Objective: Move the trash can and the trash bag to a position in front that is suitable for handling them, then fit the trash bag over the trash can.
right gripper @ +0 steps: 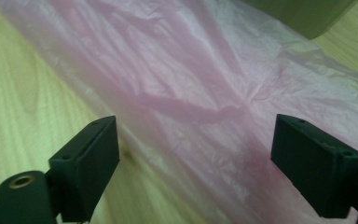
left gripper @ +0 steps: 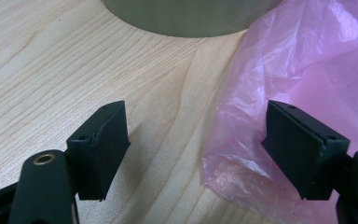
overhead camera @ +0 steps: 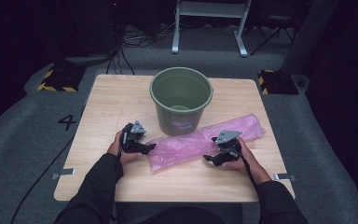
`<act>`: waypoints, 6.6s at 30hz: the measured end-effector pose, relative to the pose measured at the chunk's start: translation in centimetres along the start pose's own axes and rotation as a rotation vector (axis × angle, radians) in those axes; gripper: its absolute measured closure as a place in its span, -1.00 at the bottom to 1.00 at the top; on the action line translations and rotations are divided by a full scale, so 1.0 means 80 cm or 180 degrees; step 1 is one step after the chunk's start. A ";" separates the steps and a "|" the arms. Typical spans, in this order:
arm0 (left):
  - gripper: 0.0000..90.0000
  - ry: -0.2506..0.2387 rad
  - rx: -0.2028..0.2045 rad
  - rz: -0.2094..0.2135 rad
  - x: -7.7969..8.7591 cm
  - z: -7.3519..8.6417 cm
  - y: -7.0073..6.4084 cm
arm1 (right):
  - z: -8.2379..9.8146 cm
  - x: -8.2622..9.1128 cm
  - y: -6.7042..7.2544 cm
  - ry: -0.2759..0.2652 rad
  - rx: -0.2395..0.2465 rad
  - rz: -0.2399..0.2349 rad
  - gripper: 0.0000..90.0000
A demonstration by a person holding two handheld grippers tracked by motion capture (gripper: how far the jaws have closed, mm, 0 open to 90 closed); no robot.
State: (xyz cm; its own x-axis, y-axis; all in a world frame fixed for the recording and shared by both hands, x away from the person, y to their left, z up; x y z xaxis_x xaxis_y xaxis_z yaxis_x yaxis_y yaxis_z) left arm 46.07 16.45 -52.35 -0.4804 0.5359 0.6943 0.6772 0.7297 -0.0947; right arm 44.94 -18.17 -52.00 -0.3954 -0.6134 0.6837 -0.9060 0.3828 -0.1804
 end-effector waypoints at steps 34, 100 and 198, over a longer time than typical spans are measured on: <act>-0.59 -0.0035 0.0123 -0.0409 0.009 0.001 0.009 | -0.009 -0.015 -0.022 -0.0116 -0.0467 0.0156 0.49; -0.74 -0.0007 0.0443 -0.0472 0.063 0.059 0.037 | -0.034 0.103 -0.048 -0.1201 -0.0476 0.0811 0.97; -0.51 -0.0696 0.0050 -0.0418 0.116 -0.010 -0.009 | -0.120 0.155 -0.126 -0.1227 -0.0556 0.1929 0.98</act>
State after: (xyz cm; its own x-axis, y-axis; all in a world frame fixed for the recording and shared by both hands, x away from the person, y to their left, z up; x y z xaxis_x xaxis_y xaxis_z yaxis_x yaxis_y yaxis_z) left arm 41.60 20.54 -45.27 -0.6740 0.5138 0.5308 0.5930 0.8048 -0.0260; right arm 50.61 -22.97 -34.93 -0.8730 -0.4462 0.1971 -0.4872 0.8163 -0.3103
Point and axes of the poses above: each handheld gripper's, and its own axes: x roughly backward along the jaws, z roughly out of its underside, y roughly to its left, the point moved 3 cm from there along -x, roughly forward along the jaws, and after that the axes turned 7 degrees about x, right-handed, at the moved point
